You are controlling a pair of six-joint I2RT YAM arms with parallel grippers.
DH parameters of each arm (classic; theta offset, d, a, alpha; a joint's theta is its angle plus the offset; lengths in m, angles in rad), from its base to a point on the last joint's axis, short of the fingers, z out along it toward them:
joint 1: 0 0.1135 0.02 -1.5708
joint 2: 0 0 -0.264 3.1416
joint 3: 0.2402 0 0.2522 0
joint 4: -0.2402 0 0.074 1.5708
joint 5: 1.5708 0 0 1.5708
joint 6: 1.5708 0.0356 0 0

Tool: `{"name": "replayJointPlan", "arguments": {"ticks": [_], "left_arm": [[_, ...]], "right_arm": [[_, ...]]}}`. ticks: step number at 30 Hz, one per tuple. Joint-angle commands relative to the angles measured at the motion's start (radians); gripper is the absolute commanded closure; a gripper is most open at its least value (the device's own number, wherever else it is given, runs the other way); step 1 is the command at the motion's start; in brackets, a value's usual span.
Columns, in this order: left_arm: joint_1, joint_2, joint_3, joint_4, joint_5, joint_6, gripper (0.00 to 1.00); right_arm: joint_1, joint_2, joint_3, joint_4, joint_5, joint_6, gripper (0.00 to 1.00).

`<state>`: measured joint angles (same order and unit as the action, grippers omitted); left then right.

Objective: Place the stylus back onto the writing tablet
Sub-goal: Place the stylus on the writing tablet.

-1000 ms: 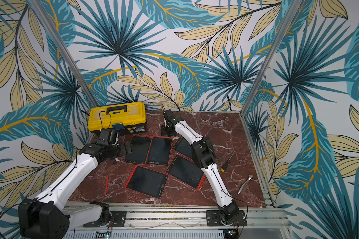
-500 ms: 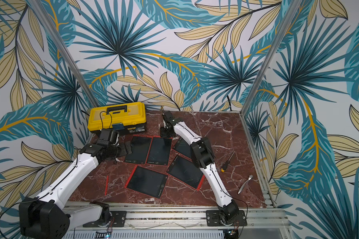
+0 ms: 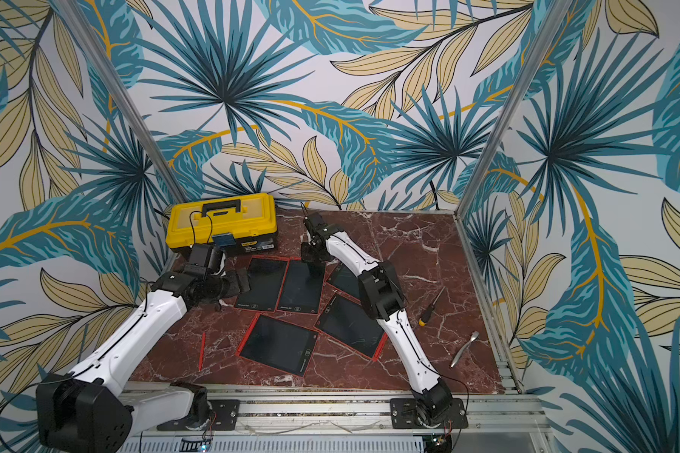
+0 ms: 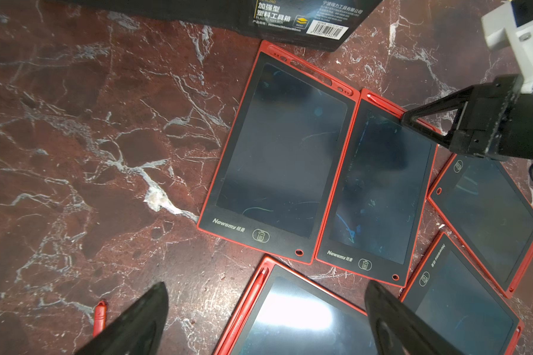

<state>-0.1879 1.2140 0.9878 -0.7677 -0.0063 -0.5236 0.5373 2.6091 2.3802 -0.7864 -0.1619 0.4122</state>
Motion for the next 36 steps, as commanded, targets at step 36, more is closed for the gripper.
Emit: {"name": "replayJointPlan", "arguments": {"ticks": [36], "left_arm": [[-0.001, 0.054, -0.032, 0.057, 0.139, -0.027, 0.0]], "right_arm": [[-0.047, -0.118, -0.168, 0.225, -0.09, -0.062, 0.69]]}}
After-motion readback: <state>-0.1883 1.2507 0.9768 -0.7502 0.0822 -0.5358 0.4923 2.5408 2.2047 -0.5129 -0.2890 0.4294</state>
